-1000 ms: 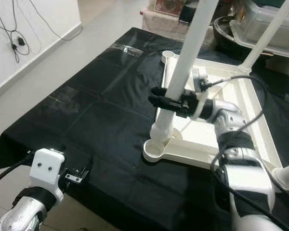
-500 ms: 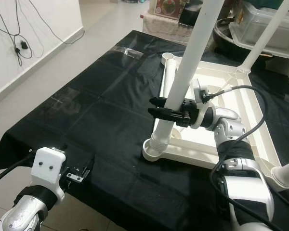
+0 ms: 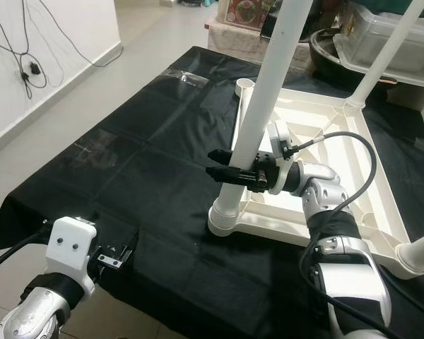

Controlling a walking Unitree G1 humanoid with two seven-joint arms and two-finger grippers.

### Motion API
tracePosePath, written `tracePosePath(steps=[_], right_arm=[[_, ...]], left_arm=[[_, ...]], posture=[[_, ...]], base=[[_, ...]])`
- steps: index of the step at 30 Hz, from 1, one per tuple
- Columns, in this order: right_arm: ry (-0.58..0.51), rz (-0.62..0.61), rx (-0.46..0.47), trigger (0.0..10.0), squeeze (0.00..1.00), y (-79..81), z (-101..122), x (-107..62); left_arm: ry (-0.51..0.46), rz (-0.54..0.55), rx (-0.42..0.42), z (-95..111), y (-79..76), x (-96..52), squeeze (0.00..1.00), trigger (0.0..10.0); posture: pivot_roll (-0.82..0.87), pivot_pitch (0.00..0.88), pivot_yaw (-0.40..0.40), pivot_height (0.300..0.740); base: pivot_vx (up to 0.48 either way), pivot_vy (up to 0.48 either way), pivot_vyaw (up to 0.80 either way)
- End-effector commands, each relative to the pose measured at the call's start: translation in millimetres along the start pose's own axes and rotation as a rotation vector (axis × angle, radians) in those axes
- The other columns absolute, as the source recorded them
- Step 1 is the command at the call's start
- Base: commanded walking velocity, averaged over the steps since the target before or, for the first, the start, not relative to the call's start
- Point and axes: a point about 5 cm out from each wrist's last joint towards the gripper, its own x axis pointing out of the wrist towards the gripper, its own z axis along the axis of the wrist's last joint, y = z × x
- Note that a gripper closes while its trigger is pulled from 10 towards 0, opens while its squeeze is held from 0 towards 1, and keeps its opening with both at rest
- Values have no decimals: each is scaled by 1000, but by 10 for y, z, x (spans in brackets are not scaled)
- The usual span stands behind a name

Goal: Building children table

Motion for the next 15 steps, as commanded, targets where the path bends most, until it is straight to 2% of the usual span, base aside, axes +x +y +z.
tracePosePath(steps=[1,5,10,15], right_arm=[[100,-9,50,10000,0,57,-289,51],[116,-11,36,10000,0,72,-319,67],[222,40,-22,10000,0,184,-458,133],[226,55,-27,10000,0,215,-475,163]], left_arm=[[16,-2,2,-14,3,-28,0,10000],[15,-3,2,-14,0,-27,0,10000],[10,-4,2,-7,-4,-14,0,10000],[8,-4,3,-4,-5,-5,0,10000]], posture=[[271,166,-87,740],[270,166,-88,740],[264,166,-85,740],[262,164,-86,740]], base=[[0,0,0],[0,0,0],[0,0,0],[0,0,0]])
